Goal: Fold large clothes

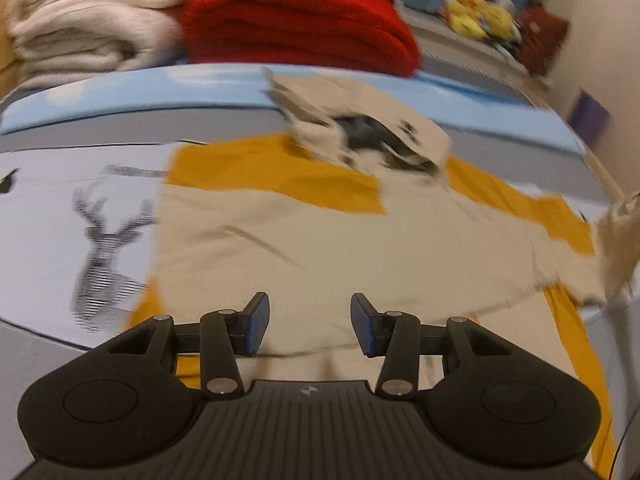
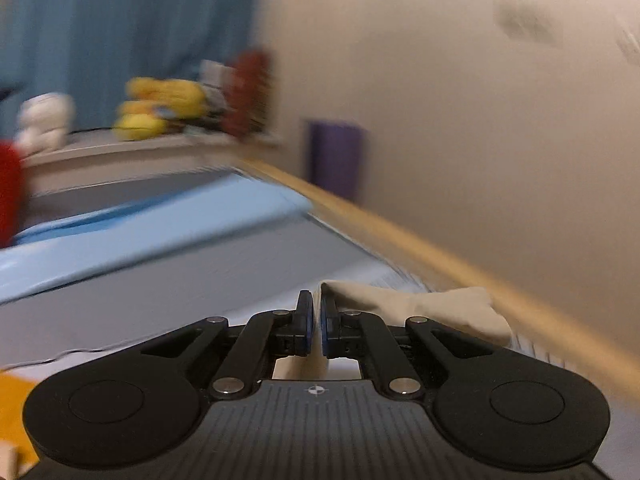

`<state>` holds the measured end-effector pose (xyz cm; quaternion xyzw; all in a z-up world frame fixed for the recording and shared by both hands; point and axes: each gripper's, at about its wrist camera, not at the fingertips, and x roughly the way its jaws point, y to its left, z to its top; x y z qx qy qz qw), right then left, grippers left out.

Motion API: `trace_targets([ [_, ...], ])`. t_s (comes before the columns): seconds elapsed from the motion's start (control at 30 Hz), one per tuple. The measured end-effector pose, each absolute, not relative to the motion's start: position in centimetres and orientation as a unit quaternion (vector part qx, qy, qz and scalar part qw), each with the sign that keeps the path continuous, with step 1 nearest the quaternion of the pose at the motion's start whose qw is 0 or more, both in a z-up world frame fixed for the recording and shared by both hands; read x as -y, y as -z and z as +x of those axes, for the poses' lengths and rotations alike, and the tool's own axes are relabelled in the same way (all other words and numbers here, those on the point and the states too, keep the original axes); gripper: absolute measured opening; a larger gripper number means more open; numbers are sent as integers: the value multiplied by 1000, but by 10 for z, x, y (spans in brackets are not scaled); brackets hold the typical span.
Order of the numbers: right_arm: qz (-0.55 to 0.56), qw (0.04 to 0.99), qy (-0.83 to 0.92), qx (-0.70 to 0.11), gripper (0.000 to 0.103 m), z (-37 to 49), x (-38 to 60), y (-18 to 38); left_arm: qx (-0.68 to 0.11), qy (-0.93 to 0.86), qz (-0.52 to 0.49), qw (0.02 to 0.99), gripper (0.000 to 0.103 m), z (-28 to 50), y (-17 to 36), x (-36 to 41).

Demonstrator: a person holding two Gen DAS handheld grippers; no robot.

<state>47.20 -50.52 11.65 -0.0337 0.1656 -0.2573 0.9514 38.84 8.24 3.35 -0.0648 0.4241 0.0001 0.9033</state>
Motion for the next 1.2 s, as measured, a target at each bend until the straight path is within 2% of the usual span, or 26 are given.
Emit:
trace_targets([
  [0.1,-100,972,163,-135,3,463,403,-142,-413,-29,-99,905,50,385,-46,-120],
  [0.2,-120,984,42,-122,3,440,292,-160,-399,-54,-138,905,50,381,-59,-154],
  [0.37,-88,955,-198,-205,12,389,146,-162,-398,-72,-178,897,49,372,-64,-189],
  [0.47,-90,935,-252,-232,13,348,102,-157,-399,-73,-193,894,49,365,-66,-201],
  [0.53,-88,933,-254,-238,13,326,97,-155,-398,-74,-195,893,50,363,-66,-202],
  [0.6,-82,939,-229,-242,20,309,106,-155,-398,-75,-198,892,50,364,-65,-202],
  [0.8,5,954,-140,-263,21,292,163,-143,-410,-86,-219,881,49,378,-45,-200],
  [0.87,52,955,-122,-267,23,298,182,-128,-417,-98,-226,875,46,383,-33,-205],
  [0.93,93,953,-103,-268,26,303,202,-112,-429,-101,-238,866,34,386,-19,-207],
  [0.97,102,952,-92,-274,26,308,207,-101,-435,-99,-247,860,32,389,-12,-207],
  [1.2,187,913,-34,-362,26,363,248,-49,-463,-98,-286,833,32,410,27,-197],
])
